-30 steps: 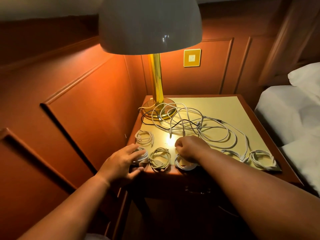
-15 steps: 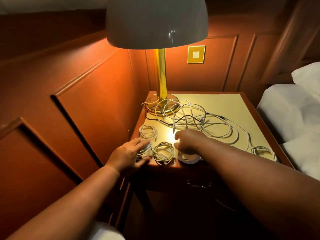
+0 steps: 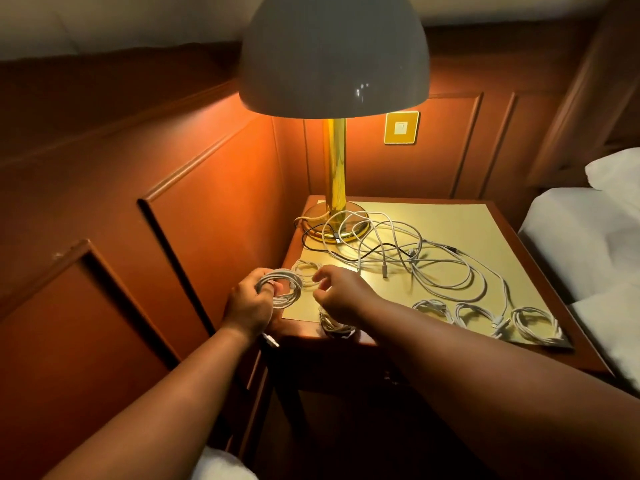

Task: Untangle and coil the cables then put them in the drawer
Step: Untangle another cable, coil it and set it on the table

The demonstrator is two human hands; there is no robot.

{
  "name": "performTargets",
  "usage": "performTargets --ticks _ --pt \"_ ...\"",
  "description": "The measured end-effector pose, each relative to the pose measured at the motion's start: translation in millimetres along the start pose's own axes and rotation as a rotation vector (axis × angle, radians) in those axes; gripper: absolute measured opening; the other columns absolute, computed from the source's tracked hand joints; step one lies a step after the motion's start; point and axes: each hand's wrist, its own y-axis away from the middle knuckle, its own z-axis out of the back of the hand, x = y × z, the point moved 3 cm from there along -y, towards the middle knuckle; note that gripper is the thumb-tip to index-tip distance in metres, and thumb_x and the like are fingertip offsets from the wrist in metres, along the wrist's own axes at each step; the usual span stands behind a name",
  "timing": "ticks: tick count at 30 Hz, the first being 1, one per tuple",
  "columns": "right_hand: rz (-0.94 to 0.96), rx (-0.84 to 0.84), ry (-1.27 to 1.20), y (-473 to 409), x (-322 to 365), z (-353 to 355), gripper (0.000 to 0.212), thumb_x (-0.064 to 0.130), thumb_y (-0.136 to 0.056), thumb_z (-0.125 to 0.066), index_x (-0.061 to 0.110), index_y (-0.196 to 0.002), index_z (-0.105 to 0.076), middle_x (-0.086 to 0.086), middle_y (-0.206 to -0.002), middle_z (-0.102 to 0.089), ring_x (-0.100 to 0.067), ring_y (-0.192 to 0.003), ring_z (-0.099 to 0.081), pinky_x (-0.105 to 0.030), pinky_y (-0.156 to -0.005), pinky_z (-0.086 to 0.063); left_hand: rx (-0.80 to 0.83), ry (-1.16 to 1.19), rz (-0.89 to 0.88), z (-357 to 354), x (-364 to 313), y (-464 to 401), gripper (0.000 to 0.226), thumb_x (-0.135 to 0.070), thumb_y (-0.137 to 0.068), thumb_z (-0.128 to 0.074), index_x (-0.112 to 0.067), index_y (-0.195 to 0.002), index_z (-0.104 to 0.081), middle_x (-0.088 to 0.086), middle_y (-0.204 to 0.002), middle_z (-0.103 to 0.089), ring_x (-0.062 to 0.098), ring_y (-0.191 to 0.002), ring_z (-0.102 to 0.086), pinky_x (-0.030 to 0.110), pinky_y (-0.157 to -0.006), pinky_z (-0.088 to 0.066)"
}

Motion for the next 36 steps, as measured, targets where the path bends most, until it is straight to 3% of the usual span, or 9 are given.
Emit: performTargets --ticks 4,7,10,17,23,26,30,33,36 --pt "-0.036 0.124 -0.239 1 16 -4 0.046 0.012 -0.091 -0.067 0.014 -0.134 -0.051 -0.010 -0.116 -0.063 -0.021 -0.101 -0.061 -0.027 -0.081 -0.051 -0.025 0.274 0.130 9 -26 9 0.026 -0.013 -0.103 -0.044 -0.022 -0.091 -0.065 0.006 -0.080 -0.073 0.026 -0.079 -0.069 0.040 -0.074 -0.057" --pt "-0.028 0.204 -0.513 6 27 3 0.029 0.001 -0.092 -0.062 0.011 -0.118 -0.058 -0.014 -0.105 -0.066 -0.019 -0.087 -0.063 -0.028 -0.073 -0.051 -0.011 0.331 0.165 15 -46 15 0.024 -0.018 -0.105 -0.040 -0.017 -0.101 -0.064 0.008 -0.082 -0.071 0.025 -0.076 -0.067 0.035 -0.062 -0.054" --pt "-0.052 0.209 -0.712 18 34 15 0.014 0.005 -0.092 -0.061 0.009 -0.105 -0.061 -0.010 -0.089 -0.067 -0.018 -0.077 -0.066 -0.026 -0.068 -0.054 0.024 0.307 0.167 17 -62 20 0.023 -0.021 -0.104 -0.040 -0.018 -0.104 -0.063 0.009 -0.084 -0.071 0.024 -0.077 -0.066 0.032 -0.061 -0.048" --pt "-0.090 0.171 -0.911 59 30 50 0.008 0.014 -0.097 -0.058 0.006 -0.096 -0.059 -0.009 -0.080 -0.066 -0.018 -0.071 -0.068 -0.028 -0.064 -0.055 0.153 0.486 0.184 9 -107 51 0.017 -0.018 -0.102 -0.044 -0.019 -0.106 -0.060 0.007 -0.080 -0.067 0.021 -0.071 -0.064 0.030 -0.059 -0.049" --pt "-0.114 0.163 -0.949 104 19 81 0.009 0.017 -0.098 -0.055 0.010 -0.097 -0.060 -0.004 -0.087 -0.065 -0.016 -0.081 -0.059 -0.031 -0.075 -0.045 0.322 0.648 0.363 -10 -134 95 0.025 -0.032 -0.104 -0.043 -0.015 -0.109 -0.061 0.017 -0.109 -0.063 0.033 -0.098 -0.064 0.047 -0.076 -0.058" --pt "-0.131 0.193 -1.038 124 15 88 0.015 0.021 -0.099 -0.053 0.013 -0.088 -0.058 -0.001 -0.079 -0.058 -0.012 -0.071 -0.053 -0.027 -0.070 -0.040 0.335 0.687 0.412 -18 -149 116 0.030 -0.034 -0.105 -0.039 -0.013 -0.111 -0.060 0.018 -0.113 -0.061 0.027 -0.093 -0.063 0.036 -0.065 -0.052" --pt "-0.167 0.137 -1.175 143 11 96 0.018 0.020 -0.103 -0.048 0.012 -0.090 -0.058 -0.002 -0.074 -0.056 -0.012 -0.067 -0.051 -0.025 -0.064 -0.044 0.346 0.723 0.375 -20 -160 131 0.028 -0.037 -0.101 -0.050 -0.014 -0.114 -0.057 0.013 -0.109 -0.062 0.021 -0.084 -0.063 0.029 -0.060 -0.042" --pt "-0.178 0.033 -1.194 156 11 106 0.019 0.019 -0.104 -0.045 0.010 -0.094 -0.059 -0.003 -0.074 -0.057 -0.014 -0.069 -0.054 -0.029 -0.066 -0.049 0.397 0.971 0.362 -15 -162 139 0.029 -0.023 -0.099 -0.054 -0.009 -0.124 -0.053 0.020 -0.112 -0.061 0.026 -0.087 -0.068 0.028 -0.064 -0.054" --pt "-0.187 -0.049 -1.358 168 15 117 0.018 0.014 -0.104 -0.044 0.003 -0.101 -0.058 -0.008 -0.078 -0.056 -0.017 -0.073 -0.055 -0.032 -0.076 -0.053 0.410 1.224 0.326 -10 -163 147 0.039 0.010 -0.091 -0.038 -0.005 -0.124 -0.053 0.025 -0.118 -0.061 0.036 -0.100 -0.070 0.032 -0.075 -0.061"
